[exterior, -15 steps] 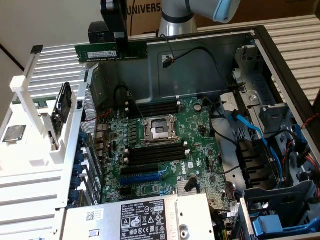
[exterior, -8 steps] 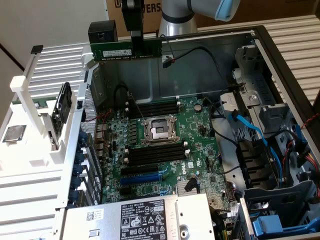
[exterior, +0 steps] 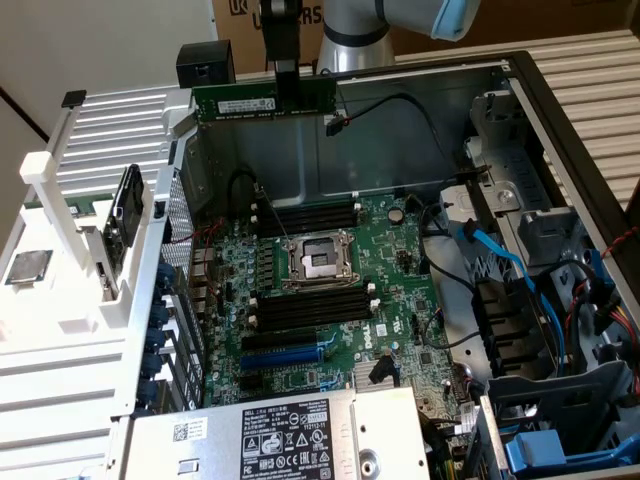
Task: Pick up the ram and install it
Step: 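Pick up the ram and move it above insertion slot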
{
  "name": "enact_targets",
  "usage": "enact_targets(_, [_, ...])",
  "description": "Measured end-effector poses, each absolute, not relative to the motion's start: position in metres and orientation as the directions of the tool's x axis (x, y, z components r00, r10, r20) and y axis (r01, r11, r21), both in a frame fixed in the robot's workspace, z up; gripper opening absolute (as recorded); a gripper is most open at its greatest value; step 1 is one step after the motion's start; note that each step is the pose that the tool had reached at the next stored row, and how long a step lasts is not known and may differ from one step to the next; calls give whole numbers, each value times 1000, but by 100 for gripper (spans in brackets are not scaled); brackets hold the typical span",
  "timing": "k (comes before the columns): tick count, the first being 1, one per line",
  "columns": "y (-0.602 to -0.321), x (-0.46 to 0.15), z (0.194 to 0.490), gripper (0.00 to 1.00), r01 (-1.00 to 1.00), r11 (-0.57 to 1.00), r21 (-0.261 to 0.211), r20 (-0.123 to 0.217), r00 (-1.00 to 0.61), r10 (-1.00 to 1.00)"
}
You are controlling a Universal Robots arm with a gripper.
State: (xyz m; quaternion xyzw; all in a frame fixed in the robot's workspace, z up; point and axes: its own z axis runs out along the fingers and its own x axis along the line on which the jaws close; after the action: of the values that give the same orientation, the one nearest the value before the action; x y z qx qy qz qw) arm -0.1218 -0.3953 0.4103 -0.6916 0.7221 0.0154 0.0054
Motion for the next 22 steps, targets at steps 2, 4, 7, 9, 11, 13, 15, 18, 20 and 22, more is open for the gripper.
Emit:
enact_targets(2, [-395, -116, 410, 12, -999, 43, 15, -30, -43, -999])
enact_targets(4, [-397, -115, 409, 12, -999, 42, 15, -42, -43, -998])
enact_targets(7, [-400, -114, 408, 12, -999, 42, 16, -57, -43, -997])
enact_targets(9, [-401, -112, 404, 12, -999, 42, 16, -66, -43, -997])
enact_targets(11, [-401, -111, 401, 12, -999, 42, 17, -66, -43, -997])
enact_targets(13, [-401, -110, 397, 12, -999, 42, 16, -66, -43, -997])
enact_targets(15, [-400, -109, 394, 12, -999, 42, 16, -65, -43, -997])
enact_targets(18, [-399, -103, 386, 12, -999, 42, 15, -54, -43, -998])
enact_targets(20, [-399, -103, 386, 12, -999, 42, 15, -52, -42, -998])
enact_targets(22, [-399, -103, 385, 12, -999, 42, 14, -44, -43, -998])
